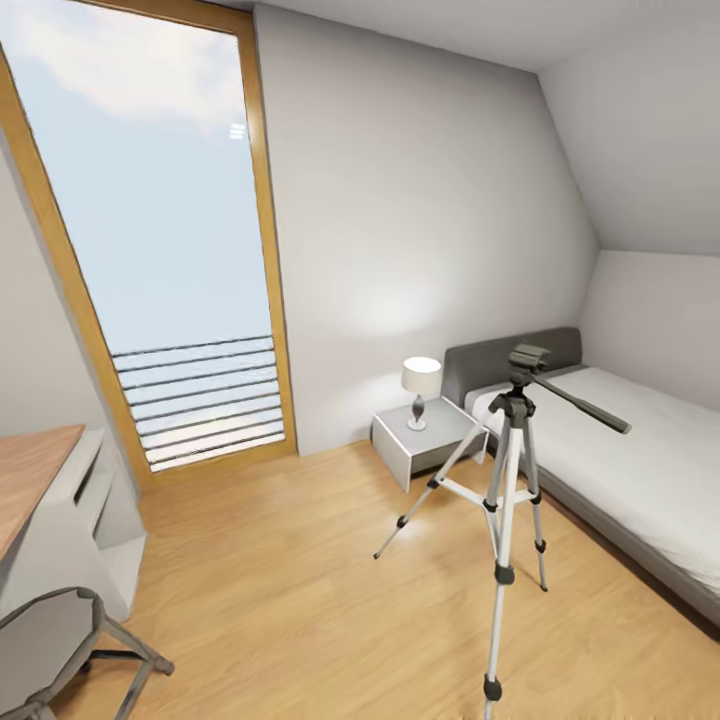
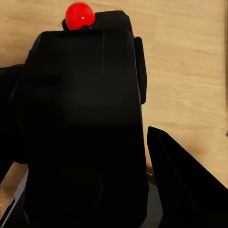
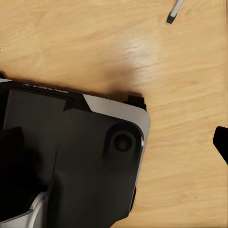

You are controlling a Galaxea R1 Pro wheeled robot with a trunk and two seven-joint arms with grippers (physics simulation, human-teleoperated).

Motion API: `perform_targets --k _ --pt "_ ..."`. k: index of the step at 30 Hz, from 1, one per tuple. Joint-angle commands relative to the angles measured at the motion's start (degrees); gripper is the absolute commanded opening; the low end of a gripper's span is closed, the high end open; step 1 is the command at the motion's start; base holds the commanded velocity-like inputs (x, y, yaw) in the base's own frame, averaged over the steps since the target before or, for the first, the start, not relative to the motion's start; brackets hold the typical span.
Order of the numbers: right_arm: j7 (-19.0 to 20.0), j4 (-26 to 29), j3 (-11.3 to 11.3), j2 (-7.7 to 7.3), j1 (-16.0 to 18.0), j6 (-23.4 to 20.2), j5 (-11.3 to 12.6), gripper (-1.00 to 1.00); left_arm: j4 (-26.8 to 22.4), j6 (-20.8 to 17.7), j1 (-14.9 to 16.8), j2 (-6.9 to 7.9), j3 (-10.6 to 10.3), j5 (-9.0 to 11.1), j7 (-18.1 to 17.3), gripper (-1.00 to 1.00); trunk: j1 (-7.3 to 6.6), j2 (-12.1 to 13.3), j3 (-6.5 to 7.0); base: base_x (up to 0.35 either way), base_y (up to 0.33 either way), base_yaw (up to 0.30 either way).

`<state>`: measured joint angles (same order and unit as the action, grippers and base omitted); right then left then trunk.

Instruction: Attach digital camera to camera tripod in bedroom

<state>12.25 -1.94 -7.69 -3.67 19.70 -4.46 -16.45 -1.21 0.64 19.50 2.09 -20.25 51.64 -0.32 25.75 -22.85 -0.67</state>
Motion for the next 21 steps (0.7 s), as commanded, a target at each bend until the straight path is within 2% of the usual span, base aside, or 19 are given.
perform_targets --k 1,21 --pt "0.17 -0.09 -0.49 -0.02 0.08 -0.11 -0.51 1.0 -0.02 0.07 0.01 0.0 -0.49 0.4 -0.03 -1.0 0.04 -0.08 -0.07 0.151 0.129 -0.286" --pt "0.43 -0.08 -0.49 -0.02 0.08 -0.11 -0.51 1.0 -0.02 0.07 0.01 0.01 -0.49 0.4 -0.03 -1.0 0.04 -0.08 -0.07 0.229 0.229 -0.286"
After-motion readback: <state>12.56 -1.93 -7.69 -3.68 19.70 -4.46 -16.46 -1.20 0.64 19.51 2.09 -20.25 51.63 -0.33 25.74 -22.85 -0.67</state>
